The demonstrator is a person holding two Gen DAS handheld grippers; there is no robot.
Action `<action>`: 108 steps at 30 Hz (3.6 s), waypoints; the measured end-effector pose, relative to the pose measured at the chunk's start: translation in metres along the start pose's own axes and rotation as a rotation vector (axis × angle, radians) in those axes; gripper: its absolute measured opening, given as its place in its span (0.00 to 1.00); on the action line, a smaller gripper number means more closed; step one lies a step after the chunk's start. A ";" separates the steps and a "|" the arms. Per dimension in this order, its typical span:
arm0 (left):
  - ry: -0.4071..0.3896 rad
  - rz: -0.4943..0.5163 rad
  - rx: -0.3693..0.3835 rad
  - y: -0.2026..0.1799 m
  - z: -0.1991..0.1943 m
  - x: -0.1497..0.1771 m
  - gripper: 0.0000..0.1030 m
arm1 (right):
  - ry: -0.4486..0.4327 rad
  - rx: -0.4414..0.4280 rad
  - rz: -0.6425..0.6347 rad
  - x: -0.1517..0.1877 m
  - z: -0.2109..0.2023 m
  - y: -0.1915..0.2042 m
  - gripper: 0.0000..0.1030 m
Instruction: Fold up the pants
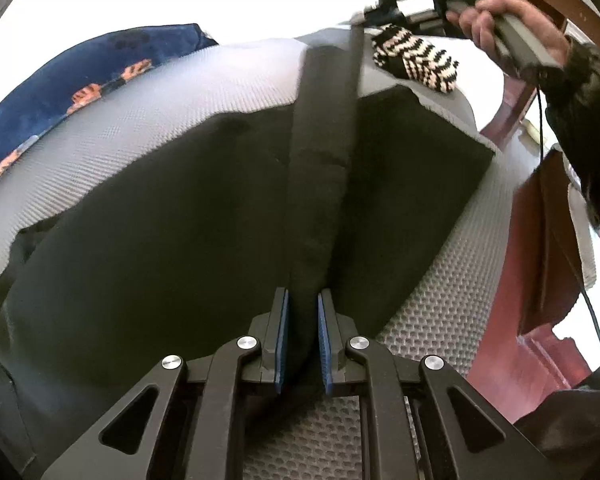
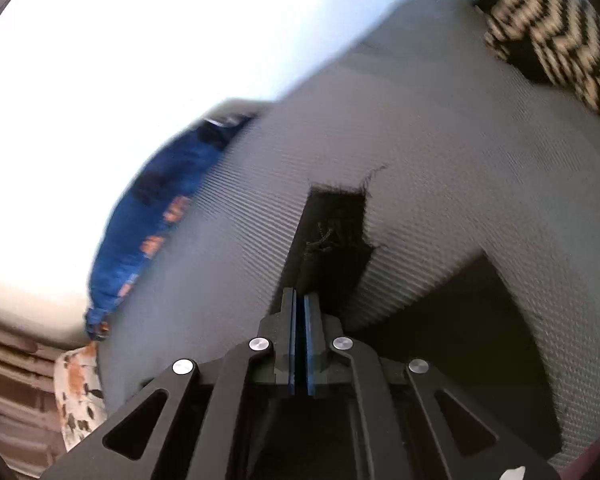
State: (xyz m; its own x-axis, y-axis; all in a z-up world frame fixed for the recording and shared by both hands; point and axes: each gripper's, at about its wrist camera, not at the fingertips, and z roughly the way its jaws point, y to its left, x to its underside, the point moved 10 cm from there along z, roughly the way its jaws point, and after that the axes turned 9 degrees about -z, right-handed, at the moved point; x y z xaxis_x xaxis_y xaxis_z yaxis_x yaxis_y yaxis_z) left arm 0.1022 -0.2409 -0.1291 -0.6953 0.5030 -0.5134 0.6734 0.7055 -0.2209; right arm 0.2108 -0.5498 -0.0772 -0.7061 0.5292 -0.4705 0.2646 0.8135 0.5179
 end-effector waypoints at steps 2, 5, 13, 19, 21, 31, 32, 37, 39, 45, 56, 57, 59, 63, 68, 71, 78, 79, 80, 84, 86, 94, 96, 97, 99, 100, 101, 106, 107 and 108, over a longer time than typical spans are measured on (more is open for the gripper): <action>-0.007 -0.012 0.002 0.002 -0.004 -0.004 0.12 | -0.035 -0.028 -0.028 -0.012 -0.012 0.023 0.03; -0.025 -0.009 -0.008 0.005 -0.008 -0.008 0.11 | -0.092 -0.040 -0.077 -0.018 -0.037 0.042 0.03; -0.019 0.065 -0.006 -0.008 -0.005 -0.002 0.11 | -0.158 0.071 -0.004 0.045 -0.109 -0.023 0.03; 0.024 0.119 -0.012 -0.015 0.011 0.013 0.11 | -0.058 0.206 0.222 0.146 -0.103 -0.130 0.03; 0.028 0.139 -0.015 -0.016 0.011 0.013 0.11 | -0.018 0.240 0.248 0.168 -0.089 -0.152 0.02; 0.032 0.164 0.027 -0.024 -0.002 0.019 0.10 | -0.044 0.289 0.199 0.177 -0.096 -0.151 0.02; 0.039 0.171 0.020 -0.025 0.000 0.022 0.10 | -0.035 0.294 0.202 0.182 -0.092 -0.154 0.02; 0.051 0.138 0.012 -0.021 0.006 0.022 0.14 | -0.003 0.316 0.230 0.196 -0.076 -0.167 0.03; 0.061 0.094 0.028 -0.018 0.005 0.021 0.18 | -0.006 0.340 0.220 0.193 -0.077 -0.167 0.09; 0.000 -0.038 0.082 0.001 -0.027 0.012 0.50 | -0.010 0.445 0.192 0.186 -0.096 -0.162 0.39; -0.245 -0.421 -0.266 0.193 -0.119 0.012 0.54 | 0.061 0.149 -0.242 0.134 -0.033 0.020 0.39; -0.256 -0.458 -0.304 0.213 -0.127 0.017 0.54 | 0.108 0.067 -0.312 0.135 -0.008 0.059 0.39; -0.270 -0.516 -0.374 0.246 -0.141 0.029 0.54 | 0.202 -0.065 -0.425 0.143 0.030 0.119 0.39; -0.275 -0.601 -0.477 0.300 -0.161 0.053 0.54 | 0.360 -0.233 -0.595 0.168 0.092 0.216 0.39; -0.249 -0.655 -0.530 0.343 -0.166 0.085 0.54 | 0.499 -0.314 -0.723 0.191 0.156 0.295 0.39; -0.249 -0.673 -0.494 0.353 -0.162 0.098 0.54 | 0.559 -0.303 -0.760 0.199 0.187 0.315 0.39; -0.279 -0.666 -0.438 0.354 -0.158 0.104 0.54 | 0.724 -0.347 -0.756 0.221 0.223 0.328 0.34; -0.281 -0.665 -0.431 0.354 -0.158 0.104 0.54 | 0.710 -0.342 -0.780 0.220 0.223 0.330 0.16; -0.285 -0.666 -0.420 0.354 -0.158 0.105 0.54 | 0.690 -0.339 -0.802 0.218 0.222 0.333 0.13; -0.301 -0.680 -0.386 0.356 -0.159 0.106 0.54 | 0.623 -0.304 -0.823 0.212 0.228 0.335 0.09; -0.300 -0.668 -0.390 0.355 -0.159 0.106 0.54 | 0.599 -0.262 -0.829 0.213 0.236 0.330 0.08; -0.247 -0.654 -0.453 0.346 -0.170 0.093 0.54 | 0.531 -0.211 -0.843 0.208 0.232 0.333 0.28; -0.270 -0.598 -0.436 0.328 -0.176 0.076 0.54 | 0.448 -0.206 -0.821 0.191 0.208 0.333 0.29; -0.284 -0.557 -0.426 0.315 -0.178 0.064 0.54 | 0.426 -0.196 -0.822 0.186 0.201 0.332 0.29; -0.277 -0.496 -0.387 0.295 -0.171 0.044 0.55 | 0.356 -0.154 -0.806 0.171 0.173 0.316 0.29; -0.275 -0.466 -0.359 0.284 -0.165 0.033 0.55 | 0.340 -0.141 -0.797 0.169 0.165 0.309 0.29; -0.274 -0.443 -0.329 0.273 -0.158 0.023 0.55 | 0.314 -0.109 -0.788 0.165 0.153 0.296 0.30; -0.232 -0.311 -0.208 0.217 -0.109 -0.025 0.54 | 0.247 0.094 -0.752 0.170 0.119 0.226 0.31; -0.228 -0.294 -0.201 0.211 -0.101 -0.031 0.54 | 0.247 0.126 -0.729 0.174 0.115 0.210 0.31; -0.215 -0.274 -0.180 0.201 -0.089 -0.038 0.54 | 0.250 0.138 -0.722 0.178 0.115 0.203 0.31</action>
State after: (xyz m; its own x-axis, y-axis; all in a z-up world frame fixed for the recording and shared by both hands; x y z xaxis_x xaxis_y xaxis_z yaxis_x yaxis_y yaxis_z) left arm 0.2416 -0.0736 -0.0807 -0.7621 0.1810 -0.6216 0.4016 0.8852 -0.2346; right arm 0.2143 -0.2634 -0.1377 -0.8573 -0.2006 -0.4740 -0.2498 0.9674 0.0423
